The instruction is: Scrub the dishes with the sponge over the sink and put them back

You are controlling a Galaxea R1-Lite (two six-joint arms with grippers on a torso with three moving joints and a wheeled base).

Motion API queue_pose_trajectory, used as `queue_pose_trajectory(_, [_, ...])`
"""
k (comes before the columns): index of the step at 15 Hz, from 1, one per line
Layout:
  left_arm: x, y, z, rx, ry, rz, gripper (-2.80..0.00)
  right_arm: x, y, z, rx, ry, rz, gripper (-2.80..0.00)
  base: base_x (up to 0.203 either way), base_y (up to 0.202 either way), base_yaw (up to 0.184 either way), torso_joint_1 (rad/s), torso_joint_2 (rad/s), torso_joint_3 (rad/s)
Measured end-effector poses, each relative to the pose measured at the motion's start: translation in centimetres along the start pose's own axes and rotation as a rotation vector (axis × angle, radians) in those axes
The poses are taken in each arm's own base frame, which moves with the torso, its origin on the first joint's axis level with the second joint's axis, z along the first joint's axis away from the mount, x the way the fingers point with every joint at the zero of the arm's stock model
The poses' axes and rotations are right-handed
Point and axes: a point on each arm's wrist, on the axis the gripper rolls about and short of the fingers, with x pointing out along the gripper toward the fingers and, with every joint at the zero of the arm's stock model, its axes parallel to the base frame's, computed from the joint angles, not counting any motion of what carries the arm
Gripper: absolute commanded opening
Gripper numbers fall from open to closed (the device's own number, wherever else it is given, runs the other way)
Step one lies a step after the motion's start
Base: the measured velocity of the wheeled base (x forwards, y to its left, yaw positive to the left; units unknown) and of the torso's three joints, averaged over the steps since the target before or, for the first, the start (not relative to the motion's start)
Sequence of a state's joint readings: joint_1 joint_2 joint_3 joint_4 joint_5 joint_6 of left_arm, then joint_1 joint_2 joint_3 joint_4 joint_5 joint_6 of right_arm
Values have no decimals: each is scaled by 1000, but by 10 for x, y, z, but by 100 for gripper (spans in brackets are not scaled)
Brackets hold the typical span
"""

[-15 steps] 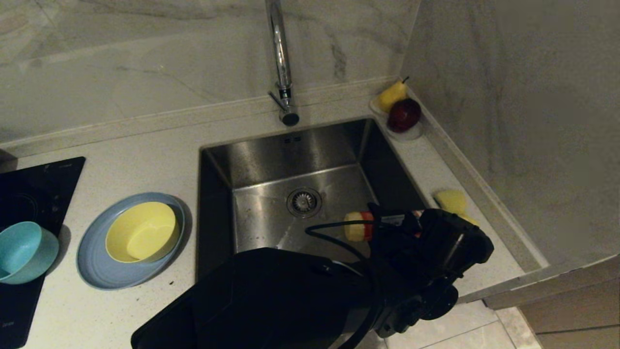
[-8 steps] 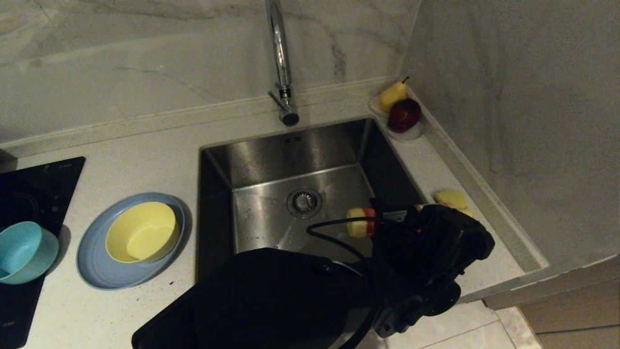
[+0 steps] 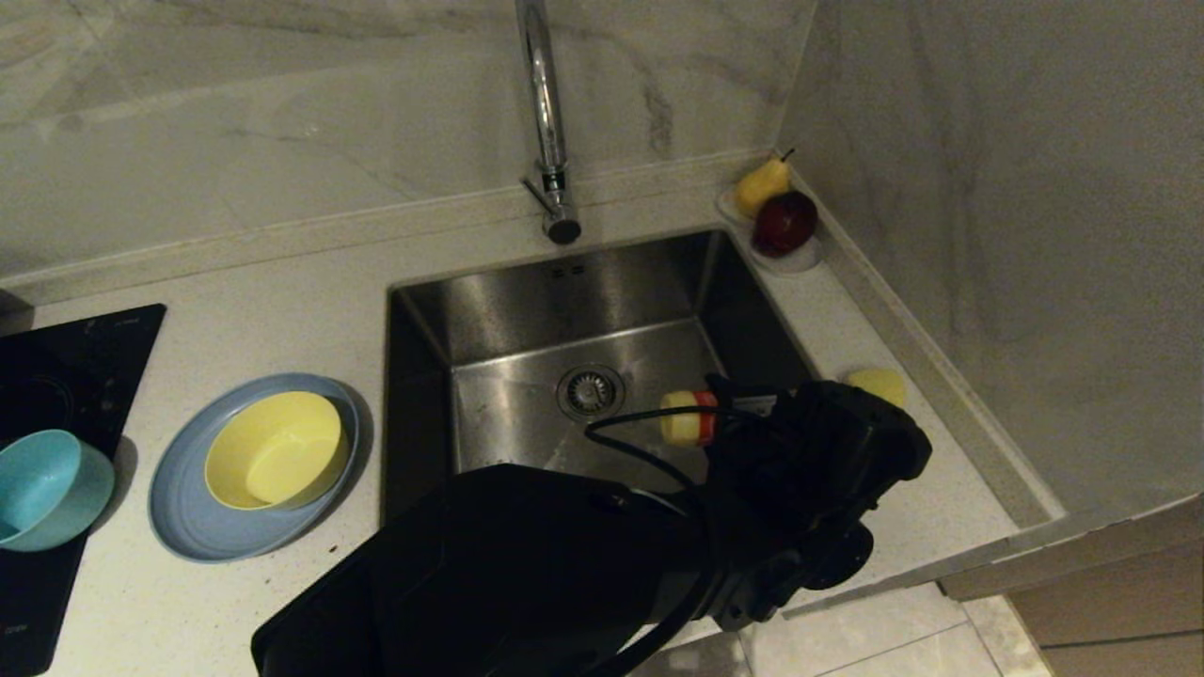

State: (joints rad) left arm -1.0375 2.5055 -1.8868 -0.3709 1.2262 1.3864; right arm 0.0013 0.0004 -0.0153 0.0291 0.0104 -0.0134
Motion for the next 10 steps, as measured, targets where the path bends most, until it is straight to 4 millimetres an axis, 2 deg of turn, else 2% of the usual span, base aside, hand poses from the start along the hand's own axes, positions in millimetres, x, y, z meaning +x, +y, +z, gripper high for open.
queue_pose_trajectory(10, [5, 5, 2, -100, -25, 32, -280, 0, 0, 0, 0, 0, 0, -280, 0, 0, 0, 0, 0, 0])
